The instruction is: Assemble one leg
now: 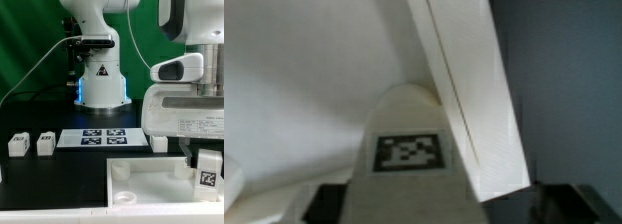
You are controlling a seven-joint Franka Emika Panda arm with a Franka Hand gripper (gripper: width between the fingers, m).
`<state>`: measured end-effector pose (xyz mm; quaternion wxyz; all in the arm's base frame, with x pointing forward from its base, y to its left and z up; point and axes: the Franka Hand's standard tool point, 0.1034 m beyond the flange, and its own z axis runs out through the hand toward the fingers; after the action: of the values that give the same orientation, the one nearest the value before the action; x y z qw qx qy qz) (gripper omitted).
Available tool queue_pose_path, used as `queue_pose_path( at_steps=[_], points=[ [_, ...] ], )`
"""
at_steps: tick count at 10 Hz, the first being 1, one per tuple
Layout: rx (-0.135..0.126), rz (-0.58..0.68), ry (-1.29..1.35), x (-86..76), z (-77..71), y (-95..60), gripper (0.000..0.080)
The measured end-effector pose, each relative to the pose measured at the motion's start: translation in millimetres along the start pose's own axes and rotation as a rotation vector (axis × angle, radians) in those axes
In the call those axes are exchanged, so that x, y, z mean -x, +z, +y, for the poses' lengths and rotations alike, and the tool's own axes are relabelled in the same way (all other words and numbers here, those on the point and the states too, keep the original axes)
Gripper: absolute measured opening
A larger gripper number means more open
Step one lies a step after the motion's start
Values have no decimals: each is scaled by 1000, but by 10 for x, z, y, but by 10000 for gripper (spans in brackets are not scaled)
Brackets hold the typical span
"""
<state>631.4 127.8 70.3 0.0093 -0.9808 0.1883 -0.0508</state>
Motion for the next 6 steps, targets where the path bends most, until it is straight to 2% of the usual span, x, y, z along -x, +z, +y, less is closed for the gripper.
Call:
queue_pose_path(
  at_steps=[1,3,6],
  points=[
    [5,1,113,-11,32,4,295],
    [4,1,281,-12,38,5,295],
    [-16,-18,735,-19,58,15,295]
  ],
)
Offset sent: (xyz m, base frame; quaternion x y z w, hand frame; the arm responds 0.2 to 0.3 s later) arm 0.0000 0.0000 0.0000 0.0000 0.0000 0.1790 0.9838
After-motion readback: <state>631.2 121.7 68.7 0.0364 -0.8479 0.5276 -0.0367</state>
